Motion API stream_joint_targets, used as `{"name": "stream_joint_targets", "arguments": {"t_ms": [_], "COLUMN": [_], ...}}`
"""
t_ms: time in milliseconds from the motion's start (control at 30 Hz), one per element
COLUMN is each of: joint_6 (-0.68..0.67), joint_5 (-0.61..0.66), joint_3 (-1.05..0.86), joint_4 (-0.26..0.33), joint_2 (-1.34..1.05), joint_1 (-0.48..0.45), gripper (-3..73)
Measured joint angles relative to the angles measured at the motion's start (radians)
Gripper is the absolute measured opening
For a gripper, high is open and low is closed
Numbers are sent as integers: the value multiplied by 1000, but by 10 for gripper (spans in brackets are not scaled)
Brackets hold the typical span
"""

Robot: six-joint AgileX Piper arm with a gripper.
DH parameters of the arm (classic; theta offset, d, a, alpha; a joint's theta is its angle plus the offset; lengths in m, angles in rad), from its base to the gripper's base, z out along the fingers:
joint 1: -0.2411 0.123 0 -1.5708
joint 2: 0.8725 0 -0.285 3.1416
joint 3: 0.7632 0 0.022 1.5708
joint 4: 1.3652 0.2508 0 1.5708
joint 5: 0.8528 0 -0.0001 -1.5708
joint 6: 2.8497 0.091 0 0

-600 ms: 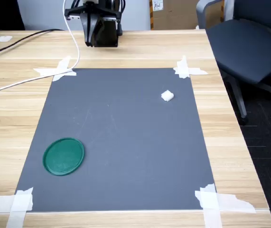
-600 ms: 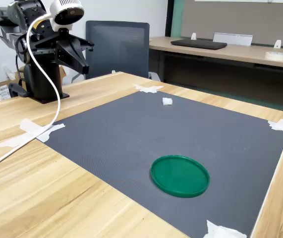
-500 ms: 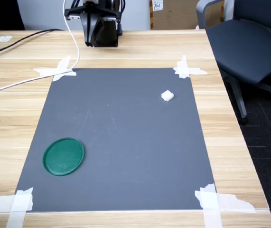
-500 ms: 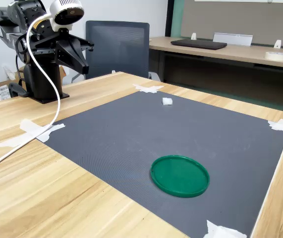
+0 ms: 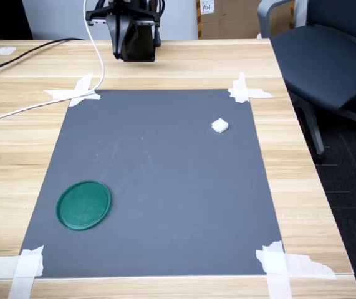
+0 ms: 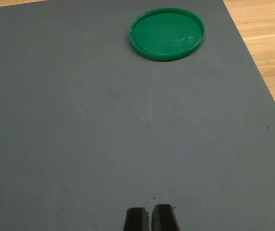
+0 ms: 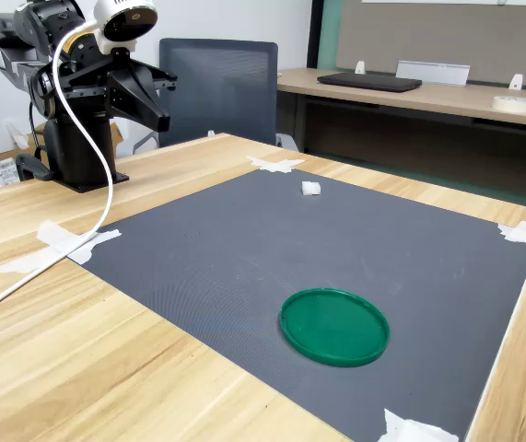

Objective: Grasp a white terminal and put it in the green lid.

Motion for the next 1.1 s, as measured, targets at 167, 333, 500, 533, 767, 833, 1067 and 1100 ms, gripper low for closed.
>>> {"name": "stream_joint_targets", "arguments": {"t_ms": [167, 333, 500, 533, 767, 833, 1067, 1100], "joint_6": [-97, -290, -529, -571, -895, -947, -990, -992], "joint_5": [-2, 21, 65, 66, 84, 91, 86, 86], "joint_3": [0, 32, 110, 126, 215, 235, 288, 294], "joint_4": [50, 188, 406, 438, 665, 691, 699, 699], "joint_2": [0, 10, 105, 125, 245, 272, 358, 370], "joint_1": [0, 0, 0, 0, 0, 4, 117, 133], "gripper": [-29, -29, -29, -29, -29, -29, -29, -29]}}
